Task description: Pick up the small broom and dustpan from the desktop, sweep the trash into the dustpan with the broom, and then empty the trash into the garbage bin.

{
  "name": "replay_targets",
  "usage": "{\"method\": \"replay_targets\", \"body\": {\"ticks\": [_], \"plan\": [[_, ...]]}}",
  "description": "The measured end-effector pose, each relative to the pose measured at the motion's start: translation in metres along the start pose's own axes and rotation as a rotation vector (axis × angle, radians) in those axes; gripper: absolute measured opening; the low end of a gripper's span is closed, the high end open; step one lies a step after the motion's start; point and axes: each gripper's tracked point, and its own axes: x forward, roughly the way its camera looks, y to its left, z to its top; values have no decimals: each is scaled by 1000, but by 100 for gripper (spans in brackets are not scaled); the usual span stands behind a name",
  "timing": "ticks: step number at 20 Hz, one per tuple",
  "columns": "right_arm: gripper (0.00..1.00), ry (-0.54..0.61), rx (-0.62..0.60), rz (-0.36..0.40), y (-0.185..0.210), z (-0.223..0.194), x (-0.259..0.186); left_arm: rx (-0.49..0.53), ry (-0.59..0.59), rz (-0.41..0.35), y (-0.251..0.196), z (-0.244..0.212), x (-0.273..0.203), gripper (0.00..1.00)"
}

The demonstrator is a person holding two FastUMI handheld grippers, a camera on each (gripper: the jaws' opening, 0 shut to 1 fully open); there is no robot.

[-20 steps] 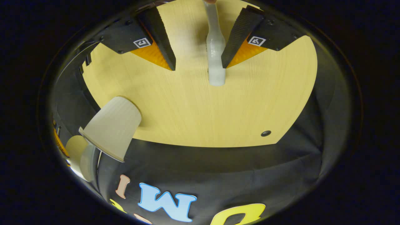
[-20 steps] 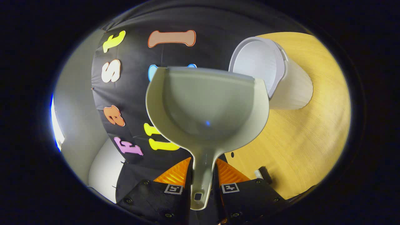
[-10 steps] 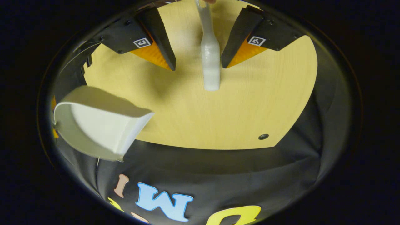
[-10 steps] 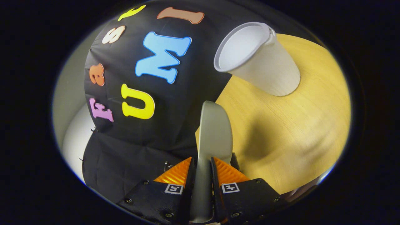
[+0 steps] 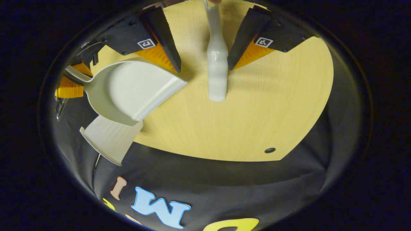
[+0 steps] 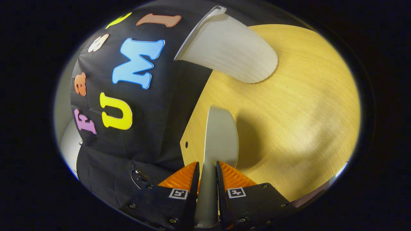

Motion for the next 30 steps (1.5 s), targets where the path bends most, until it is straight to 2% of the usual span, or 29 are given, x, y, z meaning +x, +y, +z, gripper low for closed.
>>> {"method": "replay_targets", "body": {"ticks": [5, 9, 10, 11, 14, 17, 20, 22, 26, 27, 28, 30], "plan": [[30, -101, 84, -2, -25, -2, 16, -17, -21, -28, -9, 1, 2, 96], [30, -117, 122, -25, -44, -13, 29, 55, -72, -17, -4, 15, -1, 96], [34, -131, 133, -22, -45, -10, 31, 69, -95, -19, -7, 20, -4, 96], [27, -134, 136, -20, -45, -12, 33, 86, -106, -24, -10, 23, -7, 96], [27, -150, 126, -20, -49, -13, 37, 119, -145, -41, -19, 28, -16, 96], [30, -113, 110, -57, -57, -27, 42, 111, -146, -77, -29, 23, -23, 96], [29, -102, 60, -152, -83, -32, 43, 115, -184, -62, -28, 27, -29, 96], [30, -57, 59, -166, -82, -37, 44, 111, -183, -44, -23, 23, -33, 96], [41, -34, -65, -234, -89, -33, 38, 102, -222, 13, -9, 30, -45, 96], [49, -32, -106, -245, -88, -29, 36, 100, -240, 24, -7, 34, -48, 96], [47, -32, -143, -252, -88, -23, 35, 95, -259, 33, -8, 37, -51, 96], [70, -34, -228, -262, -78, -14, 29, 90, -296, 40, -12, 41, -60, 96]]}}
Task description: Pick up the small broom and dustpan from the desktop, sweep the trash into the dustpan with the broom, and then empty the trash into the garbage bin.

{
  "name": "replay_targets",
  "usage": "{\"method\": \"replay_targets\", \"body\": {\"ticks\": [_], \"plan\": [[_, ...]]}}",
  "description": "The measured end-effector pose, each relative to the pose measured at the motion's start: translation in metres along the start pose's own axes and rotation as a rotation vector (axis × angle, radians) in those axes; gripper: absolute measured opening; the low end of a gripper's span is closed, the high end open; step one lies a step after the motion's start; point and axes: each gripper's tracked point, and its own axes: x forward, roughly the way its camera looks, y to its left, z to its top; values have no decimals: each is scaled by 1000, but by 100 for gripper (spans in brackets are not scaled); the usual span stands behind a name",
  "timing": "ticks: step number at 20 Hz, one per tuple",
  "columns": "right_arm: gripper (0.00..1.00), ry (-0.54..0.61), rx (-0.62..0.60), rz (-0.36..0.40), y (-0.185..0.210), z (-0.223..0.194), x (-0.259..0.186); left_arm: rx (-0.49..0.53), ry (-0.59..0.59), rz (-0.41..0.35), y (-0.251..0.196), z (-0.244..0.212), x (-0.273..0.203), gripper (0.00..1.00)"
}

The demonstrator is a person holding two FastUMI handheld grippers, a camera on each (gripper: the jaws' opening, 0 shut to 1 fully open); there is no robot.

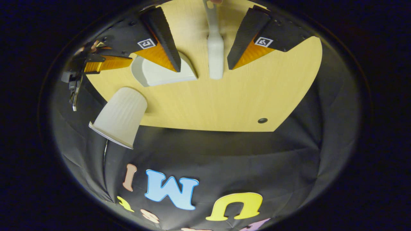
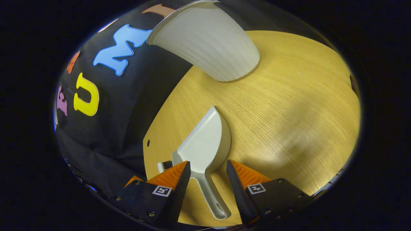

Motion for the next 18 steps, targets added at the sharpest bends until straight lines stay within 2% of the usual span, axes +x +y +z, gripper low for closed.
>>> {"method": "replay_targets", "body": {"ticks": [1, 2, 6, 13, 18], "plan": [[70, -13, -53, -14, 3, 6, 1, 1, -20, 3, -2, 4, -3, 96], [77, -21, -106, -26, 3, 12, -2, 1, -35, 12, -2, 6, -4, 96], [87, -89, -286, -43, 13, 38, -10, -32, -125, 34, -9, 23, -12, 96], [87, -310, -500, -94, 33, 109, -35, -104, -213, 102, 6, 39, -28, 96], [87, -518, -689, -105, 71, 160, -71, -36, -347, 147, 11, 73, -61, 95]]}}
